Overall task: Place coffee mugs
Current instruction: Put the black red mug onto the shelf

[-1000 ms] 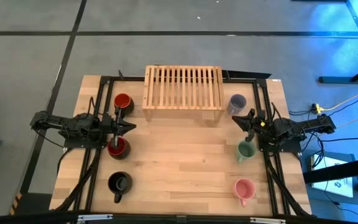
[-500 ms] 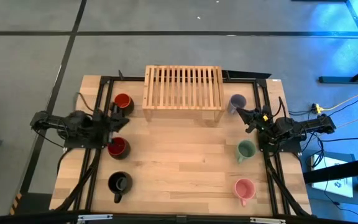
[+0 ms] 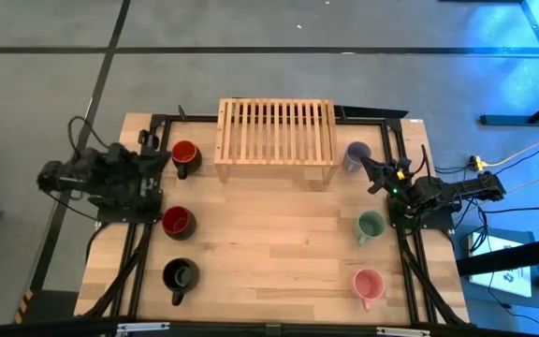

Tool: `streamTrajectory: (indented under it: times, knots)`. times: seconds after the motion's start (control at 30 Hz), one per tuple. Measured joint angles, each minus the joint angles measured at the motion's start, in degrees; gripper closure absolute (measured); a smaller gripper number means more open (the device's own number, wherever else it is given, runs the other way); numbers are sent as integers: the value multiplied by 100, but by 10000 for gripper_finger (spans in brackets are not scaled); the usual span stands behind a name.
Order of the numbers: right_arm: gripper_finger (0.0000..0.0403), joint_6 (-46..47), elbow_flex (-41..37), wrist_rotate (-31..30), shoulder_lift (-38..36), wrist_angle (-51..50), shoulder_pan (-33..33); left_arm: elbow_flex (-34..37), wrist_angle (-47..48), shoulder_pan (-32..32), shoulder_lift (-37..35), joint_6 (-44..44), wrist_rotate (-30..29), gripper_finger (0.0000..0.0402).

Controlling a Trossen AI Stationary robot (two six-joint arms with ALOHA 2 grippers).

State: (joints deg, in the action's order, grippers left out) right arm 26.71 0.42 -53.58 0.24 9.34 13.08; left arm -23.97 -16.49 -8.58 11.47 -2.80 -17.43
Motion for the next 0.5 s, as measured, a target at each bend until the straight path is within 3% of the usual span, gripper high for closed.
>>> streamTrajectory:
  times: [0.27, 0.5]
  knots:
    - [393, -233, 1, 17, -1, -24, 0, -1911, 4365, 0, 1602, 1230, -303, 386]
    - [393, -470, -1, 168, -1, -22, 1, -3178, 6018, 0, 3033, 1765, 184, 386]
